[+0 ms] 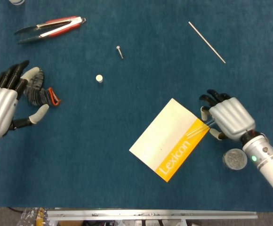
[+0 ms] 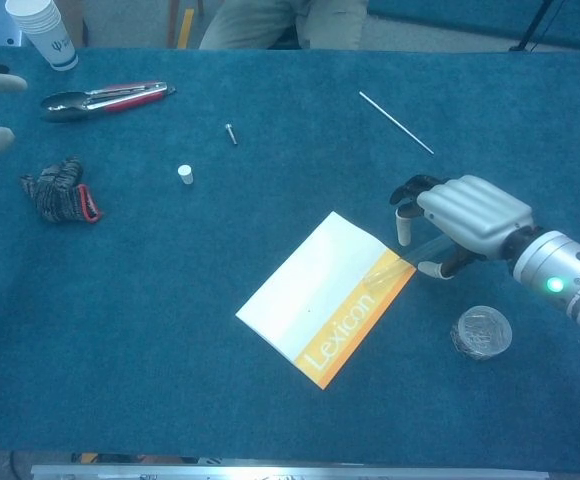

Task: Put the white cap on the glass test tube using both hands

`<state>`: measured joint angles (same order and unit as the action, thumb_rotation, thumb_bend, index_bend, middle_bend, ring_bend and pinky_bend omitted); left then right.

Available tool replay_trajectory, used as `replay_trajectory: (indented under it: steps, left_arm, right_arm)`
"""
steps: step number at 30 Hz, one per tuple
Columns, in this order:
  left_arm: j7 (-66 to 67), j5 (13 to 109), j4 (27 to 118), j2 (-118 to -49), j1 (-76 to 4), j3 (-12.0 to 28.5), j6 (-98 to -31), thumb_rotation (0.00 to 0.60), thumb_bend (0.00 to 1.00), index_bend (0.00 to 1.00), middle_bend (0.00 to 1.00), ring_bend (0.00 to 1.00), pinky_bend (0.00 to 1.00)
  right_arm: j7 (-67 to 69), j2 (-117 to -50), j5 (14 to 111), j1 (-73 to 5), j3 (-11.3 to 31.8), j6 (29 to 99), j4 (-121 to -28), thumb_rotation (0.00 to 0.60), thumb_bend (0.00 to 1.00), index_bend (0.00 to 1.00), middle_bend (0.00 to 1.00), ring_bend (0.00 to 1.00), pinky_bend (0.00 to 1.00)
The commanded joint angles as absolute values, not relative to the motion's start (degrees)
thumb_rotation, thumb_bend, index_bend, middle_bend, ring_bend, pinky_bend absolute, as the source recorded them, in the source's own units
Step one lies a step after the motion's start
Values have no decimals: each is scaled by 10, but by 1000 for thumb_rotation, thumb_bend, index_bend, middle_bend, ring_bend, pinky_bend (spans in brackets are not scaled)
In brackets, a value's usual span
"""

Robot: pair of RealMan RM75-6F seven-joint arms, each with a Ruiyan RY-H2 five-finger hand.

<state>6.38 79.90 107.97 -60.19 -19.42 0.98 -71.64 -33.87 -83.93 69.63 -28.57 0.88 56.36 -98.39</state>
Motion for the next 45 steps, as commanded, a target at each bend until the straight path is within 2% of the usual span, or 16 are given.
replay_trajectory:
  steps: [1,32,45]
  left_arm:
    - [62,801,1078,-603,-193,10,-716,55,210,19,0,0,0]
    - [37,806,1055,-612,-186,17,-707,48,211,19,0,0,0]
    - [30,807,1049,-612,-183,20,-707,50,211,19,0,0,0]
  right_arm:
    - [-341,-843,688,-288,8,564,-978,600,203,484,211,98,249]
    - [-364,-876,629,-309,5,566,-932,600,205,504,214,98,249]
    - [-369,-887,611,-318,4,565,-924,600,227,579,242,99,249]
